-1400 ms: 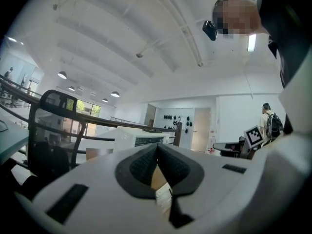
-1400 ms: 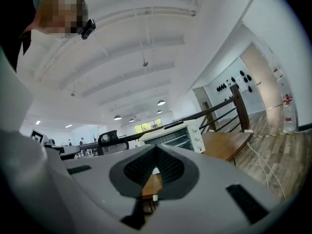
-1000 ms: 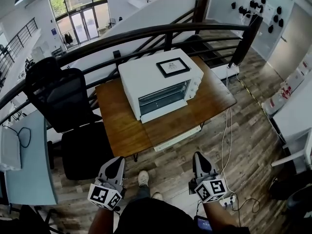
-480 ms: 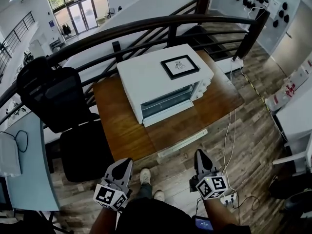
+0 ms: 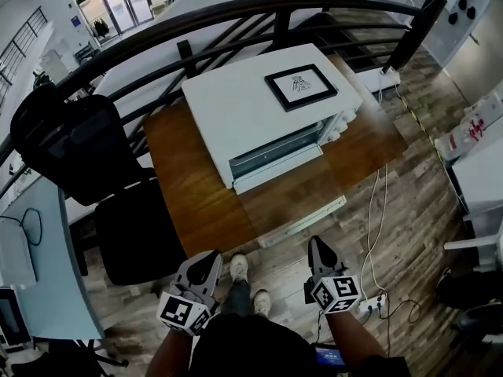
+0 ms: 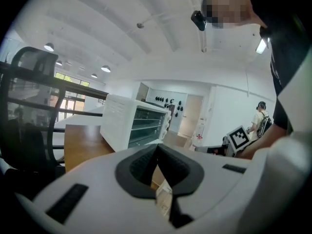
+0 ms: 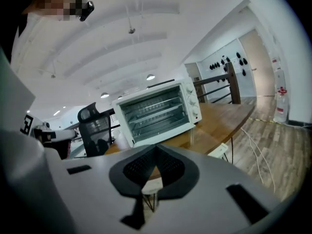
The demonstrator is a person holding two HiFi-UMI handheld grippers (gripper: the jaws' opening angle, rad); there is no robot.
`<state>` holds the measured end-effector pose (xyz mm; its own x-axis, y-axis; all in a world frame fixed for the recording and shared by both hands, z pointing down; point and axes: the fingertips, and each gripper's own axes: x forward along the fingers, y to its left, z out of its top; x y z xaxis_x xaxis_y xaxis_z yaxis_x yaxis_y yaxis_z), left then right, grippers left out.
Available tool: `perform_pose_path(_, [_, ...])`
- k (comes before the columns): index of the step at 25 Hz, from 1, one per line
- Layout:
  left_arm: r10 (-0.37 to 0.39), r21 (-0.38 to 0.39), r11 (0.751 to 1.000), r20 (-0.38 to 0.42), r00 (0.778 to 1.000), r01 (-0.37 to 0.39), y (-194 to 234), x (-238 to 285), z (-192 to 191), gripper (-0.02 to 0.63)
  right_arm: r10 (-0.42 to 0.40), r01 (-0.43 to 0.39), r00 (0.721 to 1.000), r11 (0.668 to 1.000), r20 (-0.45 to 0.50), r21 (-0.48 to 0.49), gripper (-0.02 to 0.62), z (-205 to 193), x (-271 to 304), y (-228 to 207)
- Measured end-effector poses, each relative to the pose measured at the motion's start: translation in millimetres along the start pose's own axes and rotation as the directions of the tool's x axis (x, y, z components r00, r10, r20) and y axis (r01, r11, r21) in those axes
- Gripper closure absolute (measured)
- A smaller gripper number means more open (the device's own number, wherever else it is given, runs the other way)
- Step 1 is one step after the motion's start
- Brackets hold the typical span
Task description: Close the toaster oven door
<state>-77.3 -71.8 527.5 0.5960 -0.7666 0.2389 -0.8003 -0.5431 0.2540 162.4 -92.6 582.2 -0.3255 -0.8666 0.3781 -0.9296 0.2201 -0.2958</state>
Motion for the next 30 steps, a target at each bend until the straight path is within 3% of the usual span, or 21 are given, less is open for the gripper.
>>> perform_pose_path(3, [0.006, -0.013, 1.000, -0.028, 1.000, -0.007, 4, 1, -7, 0.597, 0.004, -0.004, 0.997, 1.000, -0.083, 0.004, 0.596, -32, 12, 3])
perform_pose_path(7, [0.002, -0.010, 1.000, -0.043, 0.999, -0.002, 10, 2, -14, 0.597, -0.009, 0.022, 0.985, 0.997, -0.172, 0.073, 0.525, -68, 27, -5])
perform_pose_path(11, [-0.010, -0.003, 1.000, -0.070, 0.997, 0.010, 13, 4, -20, 0.597, -0.004, 0.015, 0.972, 0.999, -0.237, 0.046, 0.489, -91, 44, -4])
perform_pose_path(15, [-0.026, -0.013, 1.000, -0.096, 0.995, 0.025, 14, 8, -30, 0.597, -0.025, 0.078, 0.958, 0.981, -0.285, 0.178, 0.432, -110, 61, -17])
perform_pose_path(18, [-0.026, -0.021, 1.000, -0.112, 0.993, 0.024, 18, 12, -32, 0.597, -0.022, 0.107, 0.953, 0.957, -0.301, 0.270, 0.401, -120, 71, -22])
perform_pose_path(24, [-0.034, -0.015, 0.999, -0.141, 0.989, 0.032, 26, 20, -37, 0.597, 0.044, 0.088, 0.954, 0.904, -0.296, 0.418, 0.359, -130, 85, -20])
perform_pose_path(30, [-0.062, -0.017, 0.998, -0.149, 0.987, 0.060, 25, 32, -40, 0.597, 0.038, 0.107, 0.954, 0.884, -0.298, 0.455, 0.389, -131, 93, -20])
